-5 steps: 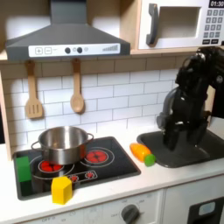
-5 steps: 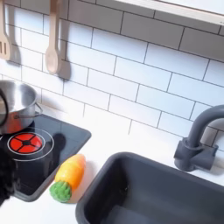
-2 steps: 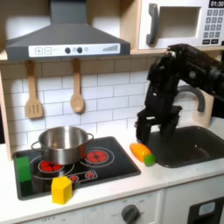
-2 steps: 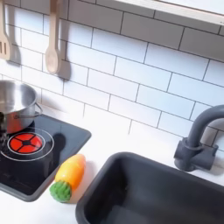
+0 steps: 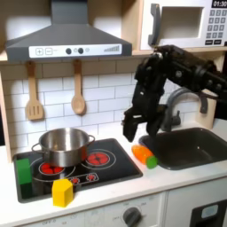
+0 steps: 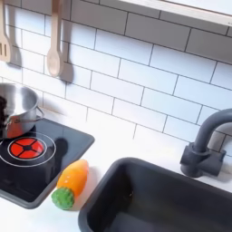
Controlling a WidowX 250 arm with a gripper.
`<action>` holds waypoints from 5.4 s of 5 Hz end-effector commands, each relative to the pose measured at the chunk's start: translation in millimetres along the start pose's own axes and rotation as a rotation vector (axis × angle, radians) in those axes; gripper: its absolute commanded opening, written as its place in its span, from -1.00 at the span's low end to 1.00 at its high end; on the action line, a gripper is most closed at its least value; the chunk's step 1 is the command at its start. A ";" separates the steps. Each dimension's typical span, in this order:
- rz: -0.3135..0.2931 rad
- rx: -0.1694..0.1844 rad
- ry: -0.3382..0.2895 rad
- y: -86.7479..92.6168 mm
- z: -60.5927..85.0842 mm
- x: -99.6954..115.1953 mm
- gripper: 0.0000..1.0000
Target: Slide pot right
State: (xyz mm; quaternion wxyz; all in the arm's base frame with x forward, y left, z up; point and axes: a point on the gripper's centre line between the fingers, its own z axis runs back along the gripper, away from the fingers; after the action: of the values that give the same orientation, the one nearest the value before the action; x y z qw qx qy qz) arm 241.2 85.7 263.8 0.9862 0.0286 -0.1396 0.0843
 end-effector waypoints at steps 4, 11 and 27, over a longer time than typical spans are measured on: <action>0.027 0.001 -0.063 24.8 -40.5 62.1 1.00; 0.059 0.017 -0.096 43.1 -67.9 120.5 1.00; -0.100 0.017 -0.055 45.8 -143.7 164.3 1.00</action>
State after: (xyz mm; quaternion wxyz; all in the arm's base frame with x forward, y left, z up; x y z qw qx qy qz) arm 427.7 166.8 176.4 0.9842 0.0469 -0.1672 0.0333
